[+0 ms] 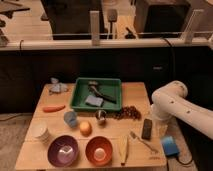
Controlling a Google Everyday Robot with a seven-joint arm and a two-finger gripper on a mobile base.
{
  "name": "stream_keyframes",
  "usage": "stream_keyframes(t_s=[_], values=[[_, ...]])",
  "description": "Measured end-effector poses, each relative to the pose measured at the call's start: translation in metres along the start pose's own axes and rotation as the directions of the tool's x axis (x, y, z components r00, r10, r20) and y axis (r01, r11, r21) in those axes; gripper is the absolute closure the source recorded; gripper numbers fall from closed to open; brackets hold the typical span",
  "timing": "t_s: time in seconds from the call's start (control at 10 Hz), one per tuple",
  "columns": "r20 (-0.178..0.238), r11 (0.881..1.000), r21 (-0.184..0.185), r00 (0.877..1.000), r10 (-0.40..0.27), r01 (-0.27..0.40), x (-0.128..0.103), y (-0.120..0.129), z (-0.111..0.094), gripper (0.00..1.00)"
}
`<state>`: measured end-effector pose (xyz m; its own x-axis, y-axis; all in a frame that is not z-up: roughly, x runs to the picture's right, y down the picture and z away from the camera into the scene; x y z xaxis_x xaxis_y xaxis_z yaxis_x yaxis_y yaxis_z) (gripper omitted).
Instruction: Place eraser in purple bowl
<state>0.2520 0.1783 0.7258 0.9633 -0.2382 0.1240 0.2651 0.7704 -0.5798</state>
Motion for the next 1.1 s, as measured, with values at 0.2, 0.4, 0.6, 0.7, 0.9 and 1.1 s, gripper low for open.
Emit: stream_keyframes(t_s=[0.2, 0.4, 0.6, 0.7, 0.9, 1.1], values=[[-0.002, 0.999, -0.004, 0.999, -0.032, 0.032, -0.001, 0.002, 0.005, 0.2], [-0.01, 0.996, -0.01, 0.996, -0.087, 0.087, -0.001, 0.004, 0.01, 0.2], [-0.018, 0.992, -0.014, 0.992, -0.125, 0.125, -0.001, 0.006, 0.012, 0.2], [-0.022, 0.989, -0.016, 0.989, -0.147, 0.147, -0.001, 0.006, 0.014, 0.2], [-0.028, 0.983, -0.019, 0.983, -0.182, 0.181, -0.002, 0.007, 0.017, 0.2], [-0.033, 0.975, -0.021, 0.974, -0.223, 0.223, -0.003, 0.007, 0.019, 0.2]])
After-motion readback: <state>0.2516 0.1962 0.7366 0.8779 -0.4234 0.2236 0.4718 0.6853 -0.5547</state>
